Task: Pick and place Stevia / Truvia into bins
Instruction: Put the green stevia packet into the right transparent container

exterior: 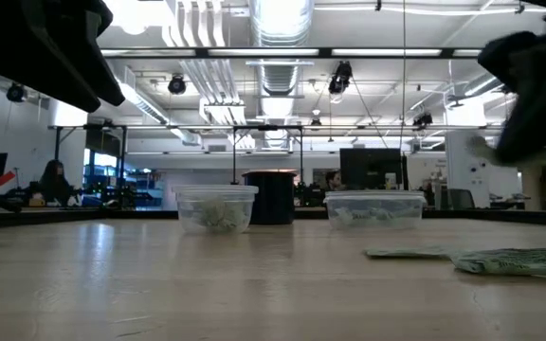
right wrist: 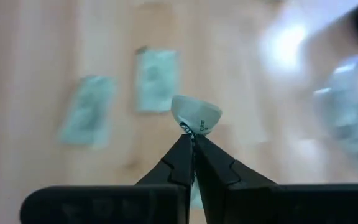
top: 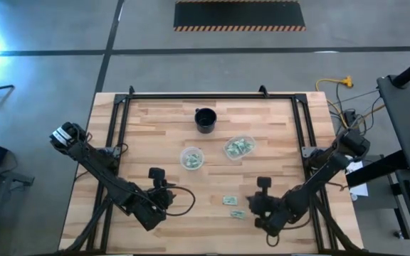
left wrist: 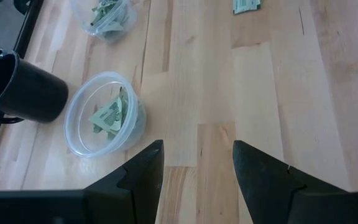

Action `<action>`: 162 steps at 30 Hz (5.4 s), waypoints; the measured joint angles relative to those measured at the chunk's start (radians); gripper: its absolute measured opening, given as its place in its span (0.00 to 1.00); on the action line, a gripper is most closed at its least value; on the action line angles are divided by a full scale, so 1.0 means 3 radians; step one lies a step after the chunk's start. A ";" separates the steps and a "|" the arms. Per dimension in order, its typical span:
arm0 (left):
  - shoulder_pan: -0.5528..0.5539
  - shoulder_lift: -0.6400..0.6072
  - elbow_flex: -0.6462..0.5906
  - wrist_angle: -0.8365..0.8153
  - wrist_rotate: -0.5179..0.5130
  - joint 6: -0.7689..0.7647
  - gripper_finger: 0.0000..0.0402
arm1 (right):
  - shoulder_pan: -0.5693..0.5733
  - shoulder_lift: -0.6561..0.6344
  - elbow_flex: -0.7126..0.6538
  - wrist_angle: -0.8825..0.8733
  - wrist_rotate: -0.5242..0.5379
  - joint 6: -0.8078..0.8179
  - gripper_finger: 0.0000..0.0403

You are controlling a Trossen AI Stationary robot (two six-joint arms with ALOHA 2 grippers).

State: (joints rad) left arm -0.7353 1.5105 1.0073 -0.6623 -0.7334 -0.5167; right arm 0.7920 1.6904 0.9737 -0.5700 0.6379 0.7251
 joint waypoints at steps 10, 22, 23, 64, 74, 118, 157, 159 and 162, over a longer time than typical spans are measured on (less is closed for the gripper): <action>0.0000 0.0000 0.0000 0.0002 0.0000 0.0000 0.44 | -0.0573 -0.0096 -0.0030 -0.0287 0.0709 -0.0447 0.02; 0.0000 0.0000 0.0000 0.0003 -0.0001 0.0001 0.44 | -0.1598 -0.0104 -0.0081 -0.0239 0.0693 -0.0940 0.02; 0.0000 0.0000 0.0000 0.0002 -0.0001 0.0001 0.44 | -0.1660 -0.0107 -0.0081 -0.0212 0.0648 -0.0995 0.02; -0.0001 0.0000 0.0000 0.0012 0.0000 0.0001 0.44 | -0.1498 -0.0645 -0.0062 0.0091 -0.0162 -0.1440 0.29; -0.0001 0.0000 0.0000 0.0036 0.0000 0.0001 0.44 | -0.0546 -0.0348 -0.0099 0.0876 -0.0684 -0.1131 0.25; -0.0001 0.0025 -0.0001 0.0089 0.0065 0.0000 0.44 | -0.0254 0.0608 0.0013 0.1140 -0.0832 -0.0342 0.30; -0.0736 0.0408 -0.0001 -0.0181 0.0816 -0.1230 0.44 | -0.0977 -0.0359 -0.0034 -0.0235 0.0611 -0.0836 0.02; -0.0759 0.0408 -0.0001 -0.0181 0.0815 -0.1231 0.44 | -0.1177 -0.0368 -0.0041 -0.0231 0.0585 -0.0971 0.02; -0.0784 0.0408 0.0000 -0.0181 0.0815 -0.1233 0.44 | -0.1475 -0.0380 -0.0048 -0.0231 0.0500 -0.1144 0.02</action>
State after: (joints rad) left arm -0.9705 1.6329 1.0072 -0.7166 -0.4889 -0.8867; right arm 0.3497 1.5764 0.9592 -0.6395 0.7879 0.3819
